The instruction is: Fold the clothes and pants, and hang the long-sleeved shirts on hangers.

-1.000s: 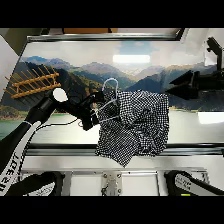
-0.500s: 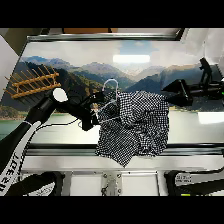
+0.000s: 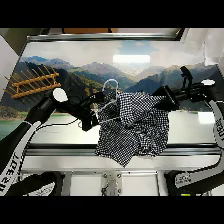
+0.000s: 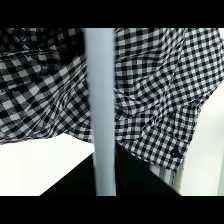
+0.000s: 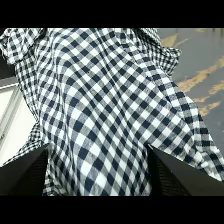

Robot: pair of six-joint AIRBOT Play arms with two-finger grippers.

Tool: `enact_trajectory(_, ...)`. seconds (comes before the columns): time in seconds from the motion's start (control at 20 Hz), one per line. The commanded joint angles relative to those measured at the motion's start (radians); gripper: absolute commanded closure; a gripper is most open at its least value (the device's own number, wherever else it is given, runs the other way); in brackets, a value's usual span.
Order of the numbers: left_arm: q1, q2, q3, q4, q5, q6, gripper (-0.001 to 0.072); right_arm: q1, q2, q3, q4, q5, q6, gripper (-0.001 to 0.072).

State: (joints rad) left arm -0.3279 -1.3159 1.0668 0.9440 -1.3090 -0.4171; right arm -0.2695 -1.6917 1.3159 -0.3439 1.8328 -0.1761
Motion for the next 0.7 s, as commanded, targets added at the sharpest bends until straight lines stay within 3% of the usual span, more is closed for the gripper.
enact_trajectory(0.0,-0.001,0.000,0.000,-0.003,0.003,0.002,0.0692,0.035,-0.009,-0.002,0.001,-0.001,-0.004,0.0057)
enact_trajectory(0.65,-0.001,0.000,0.000,-0.002,0.000,0.002,0.0692,0.041,-0.009,-0.002,0.002,0.007,-0.004,0.0057)
